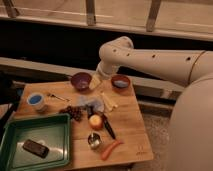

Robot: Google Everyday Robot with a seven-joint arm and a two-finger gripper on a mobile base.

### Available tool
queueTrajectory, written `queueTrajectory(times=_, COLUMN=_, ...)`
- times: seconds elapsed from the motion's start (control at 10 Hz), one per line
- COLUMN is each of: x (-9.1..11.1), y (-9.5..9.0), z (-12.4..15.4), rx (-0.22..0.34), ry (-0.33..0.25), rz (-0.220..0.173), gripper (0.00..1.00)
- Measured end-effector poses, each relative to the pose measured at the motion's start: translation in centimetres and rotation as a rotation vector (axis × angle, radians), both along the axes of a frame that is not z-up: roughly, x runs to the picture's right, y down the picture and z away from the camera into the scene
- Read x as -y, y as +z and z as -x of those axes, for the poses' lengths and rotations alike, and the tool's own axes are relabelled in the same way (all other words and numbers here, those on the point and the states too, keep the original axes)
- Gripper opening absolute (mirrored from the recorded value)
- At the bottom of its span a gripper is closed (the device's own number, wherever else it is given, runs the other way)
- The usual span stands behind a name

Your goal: Wipe table surface with towel

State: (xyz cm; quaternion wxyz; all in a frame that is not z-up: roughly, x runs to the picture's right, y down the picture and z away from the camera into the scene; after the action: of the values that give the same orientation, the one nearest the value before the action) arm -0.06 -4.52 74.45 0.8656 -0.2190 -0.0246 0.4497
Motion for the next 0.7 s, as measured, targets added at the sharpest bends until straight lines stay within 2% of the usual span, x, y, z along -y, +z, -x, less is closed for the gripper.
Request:
queueTrajectory(times=0.1, x=-0.6, y=0.3, z=0.0, rx=-0.002, ry=-0.005, rz=0.020, gripper=0.80)
queueTrajectory(times=0.3, x=-3.2, y=1.2, z=2.2, rx=0.024, ry=-0.029, rz=0.058, gripper=0.80)
queueTrajectory(times=0.4, x=-5.5, y=1.9, z=4.0, rx=0.045, ry=-0.038, rz=0.085, gripper=0.80)
queueTrajectory(times=0.7, x=-9.1, y=3.9, z=7.9, rx=0.105, ry=-0.066, rz=0.147, gripper=0.80)
